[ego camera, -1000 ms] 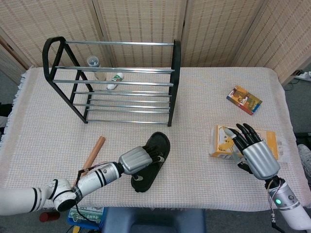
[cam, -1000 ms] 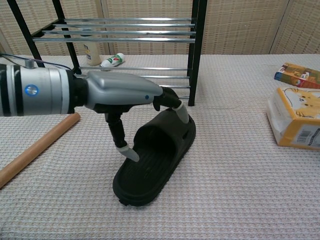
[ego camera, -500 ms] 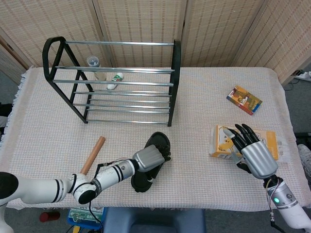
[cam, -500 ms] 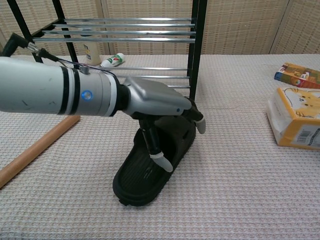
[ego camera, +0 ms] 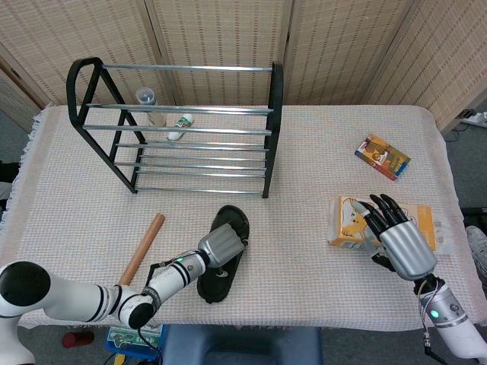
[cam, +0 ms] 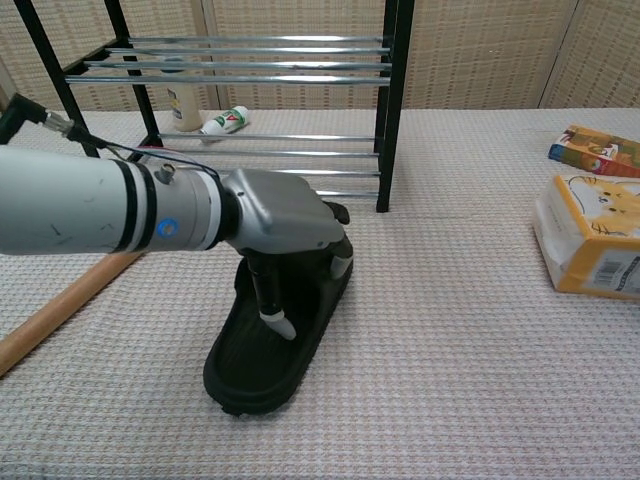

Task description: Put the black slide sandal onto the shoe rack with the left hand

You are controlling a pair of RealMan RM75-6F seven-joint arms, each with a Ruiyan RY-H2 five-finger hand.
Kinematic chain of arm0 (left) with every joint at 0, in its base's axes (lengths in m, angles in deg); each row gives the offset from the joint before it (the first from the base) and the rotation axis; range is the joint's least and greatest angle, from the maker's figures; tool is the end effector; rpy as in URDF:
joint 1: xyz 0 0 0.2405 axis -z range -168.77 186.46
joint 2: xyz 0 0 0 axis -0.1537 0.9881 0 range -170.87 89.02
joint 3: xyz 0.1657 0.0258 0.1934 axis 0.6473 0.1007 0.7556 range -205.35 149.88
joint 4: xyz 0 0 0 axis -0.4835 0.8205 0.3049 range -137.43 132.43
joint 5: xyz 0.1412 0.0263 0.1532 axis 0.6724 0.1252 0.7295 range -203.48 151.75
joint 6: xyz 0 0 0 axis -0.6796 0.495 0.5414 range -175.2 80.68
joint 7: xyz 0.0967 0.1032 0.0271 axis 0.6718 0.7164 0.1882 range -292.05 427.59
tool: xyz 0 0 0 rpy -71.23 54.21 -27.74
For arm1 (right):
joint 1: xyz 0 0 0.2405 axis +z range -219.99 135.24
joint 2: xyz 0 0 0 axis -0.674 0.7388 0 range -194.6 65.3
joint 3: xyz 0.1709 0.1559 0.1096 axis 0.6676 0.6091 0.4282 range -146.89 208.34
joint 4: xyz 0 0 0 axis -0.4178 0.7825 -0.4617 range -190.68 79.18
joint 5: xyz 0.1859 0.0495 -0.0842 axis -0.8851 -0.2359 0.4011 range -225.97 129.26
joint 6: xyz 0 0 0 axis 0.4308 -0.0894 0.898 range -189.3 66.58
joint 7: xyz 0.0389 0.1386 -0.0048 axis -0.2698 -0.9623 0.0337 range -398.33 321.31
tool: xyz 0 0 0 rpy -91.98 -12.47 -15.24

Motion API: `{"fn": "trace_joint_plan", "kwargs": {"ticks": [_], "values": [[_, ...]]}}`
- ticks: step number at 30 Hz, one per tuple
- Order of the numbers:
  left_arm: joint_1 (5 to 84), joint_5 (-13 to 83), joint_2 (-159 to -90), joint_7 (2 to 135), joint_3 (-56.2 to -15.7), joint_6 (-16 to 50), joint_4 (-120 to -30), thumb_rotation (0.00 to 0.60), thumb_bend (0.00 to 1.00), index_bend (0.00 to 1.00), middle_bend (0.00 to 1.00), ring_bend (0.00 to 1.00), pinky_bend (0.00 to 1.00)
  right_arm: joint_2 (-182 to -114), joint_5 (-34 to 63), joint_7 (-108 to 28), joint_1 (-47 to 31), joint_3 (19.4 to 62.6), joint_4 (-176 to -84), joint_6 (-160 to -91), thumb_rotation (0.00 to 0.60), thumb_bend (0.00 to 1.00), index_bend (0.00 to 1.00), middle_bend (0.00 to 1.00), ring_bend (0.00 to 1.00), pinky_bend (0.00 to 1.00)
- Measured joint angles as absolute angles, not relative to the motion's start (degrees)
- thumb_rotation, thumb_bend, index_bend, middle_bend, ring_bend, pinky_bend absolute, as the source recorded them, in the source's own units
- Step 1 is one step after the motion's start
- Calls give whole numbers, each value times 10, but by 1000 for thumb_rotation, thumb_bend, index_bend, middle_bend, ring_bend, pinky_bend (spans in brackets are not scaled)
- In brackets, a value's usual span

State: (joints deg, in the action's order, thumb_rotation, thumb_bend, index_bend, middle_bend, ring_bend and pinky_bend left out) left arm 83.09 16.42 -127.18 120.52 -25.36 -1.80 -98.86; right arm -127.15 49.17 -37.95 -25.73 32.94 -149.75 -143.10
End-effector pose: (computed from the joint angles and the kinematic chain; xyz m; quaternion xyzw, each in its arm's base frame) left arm -0.0323 0.3205 -0.0595 -0.9296 -0.0889 -0.1885 0.3041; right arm -0.2437 -0.2295 0.1447 0.7020 -0.2862 0.4481 0.4738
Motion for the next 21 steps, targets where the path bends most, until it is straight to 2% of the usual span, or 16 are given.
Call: {"fn": "trace_joint_plan", "kwargs": {"ticks": [6,7,9,11,17,21], "values": [[834,129,-1241,1234,-218,24,-1027,405,171,340,313,55,241,-1274,493,-379,-256,330,-1498,-1431,600,545,0,140,87,59],[832,129,-1239,1236,-214,30,-1028,429,171,340,313,56,241,-1274,494,-378,-256,330,-1499,-1431,600,544,0,140,87,59],[826,130,-1233,1231,-211,37,-1031,527,171,332,313,57,241,-1274,495,-378,-256,330,-1499,-1432,600,544,0,140,88,59],[820,137,-1228,1217,-212,37,-1033,591,171,312,314,59,241,-1274,497,-377,-257,330,-1500,-1433,600,544,0,140,88,59],[780,235,-1207,1133,-212,46,-1037,600,171,256,296,59,241,-1273,497,-376,-259,330,-1502,-1437,600,544,0,140,88,58],[740,367,-1190,1052,-204,71,-1031,600,171,238,273,59,241,-1272,499,-373,-261,330,-1505,-1440,600,544,0,140,88,58]]}}
